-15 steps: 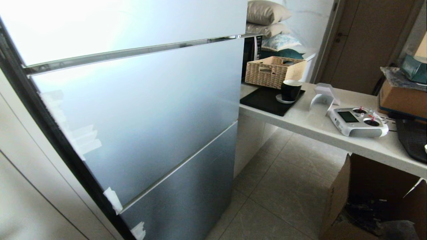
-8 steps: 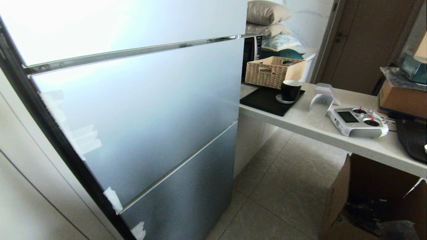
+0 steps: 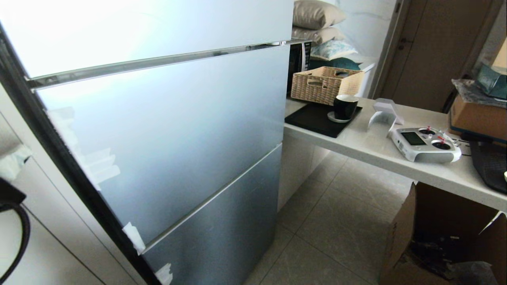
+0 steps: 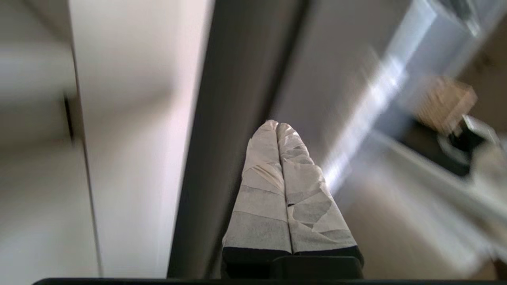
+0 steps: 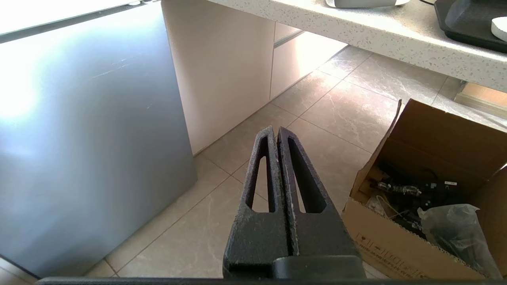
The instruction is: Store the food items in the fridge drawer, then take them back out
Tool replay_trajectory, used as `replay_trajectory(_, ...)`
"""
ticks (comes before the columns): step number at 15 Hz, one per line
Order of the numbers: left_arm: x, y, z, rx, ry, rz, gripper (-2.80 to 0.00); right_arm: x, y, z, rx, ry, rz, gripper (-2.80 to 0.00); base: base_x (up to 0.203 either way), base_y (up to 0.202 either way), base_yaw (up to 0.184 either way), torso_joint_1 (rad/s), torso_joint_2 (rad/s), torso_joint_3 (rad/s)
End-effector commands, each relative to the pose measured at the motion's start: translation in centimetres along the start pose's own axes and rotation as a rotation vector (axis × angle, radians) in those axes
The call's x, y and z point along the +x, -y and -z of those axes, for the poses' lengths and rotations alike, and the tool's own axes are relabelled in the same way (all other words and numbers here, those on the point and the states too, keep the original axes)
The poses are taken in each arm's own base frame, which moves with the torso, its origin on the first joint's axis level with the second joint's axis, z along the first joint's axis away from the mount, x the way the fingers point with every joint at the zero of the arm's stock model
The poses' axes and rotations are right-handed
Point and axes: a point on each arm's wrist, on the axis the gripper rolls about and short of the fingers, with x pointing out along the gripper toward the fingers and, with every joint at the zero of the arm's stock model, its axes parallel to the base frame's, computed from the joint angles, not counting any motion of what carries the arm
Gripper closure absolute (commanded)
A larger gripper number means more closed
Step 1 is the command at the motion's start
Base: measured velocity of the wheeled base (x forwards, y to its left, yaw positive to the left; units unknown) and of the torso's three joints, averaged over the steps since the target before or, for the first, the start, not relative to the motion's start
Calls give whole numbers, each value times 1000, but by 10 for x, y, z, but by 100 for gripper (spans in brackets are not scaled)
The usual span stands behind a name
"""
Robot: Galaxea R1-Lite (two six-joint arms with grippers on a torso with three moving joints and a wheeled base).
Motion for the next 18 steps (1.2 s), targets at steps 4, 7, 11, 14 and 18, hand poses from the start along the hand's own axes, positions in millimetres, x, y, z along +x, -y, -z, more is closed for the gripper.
replay_trajectory(4, 37, 2, 11, -1, -17, -56, 0, 0, 0, 0, 0, -2, 1, 0, 0, 0, 0, 0, 0, 0)
replay_trajectory(7, 50, 4, 12, -37, -31, -52, 0, 0, 0, 0, 0, -2, 0, 0, 0, 0, 0, 0, 0, 0)
replay_trajectory(11, 57, 7, 18, -54, -40, -38, 0, 0, 0, 0, 0, -2, 1, 0, 0, 0, 0, 0, 0, 0)
replay_trajectory(14, 53, 14, 21, -64, -44, 18, 0, 0, 0, 0, 0, -2, 0, 0, 0, 0, 0, 0, 0, 0)
replay_trajectory(18, 40, 20, 28, -70, -82, 101, 0, 0, 0, 0, 0, -2, 0, 0, 0, 0, 0, 0, 0, 0)
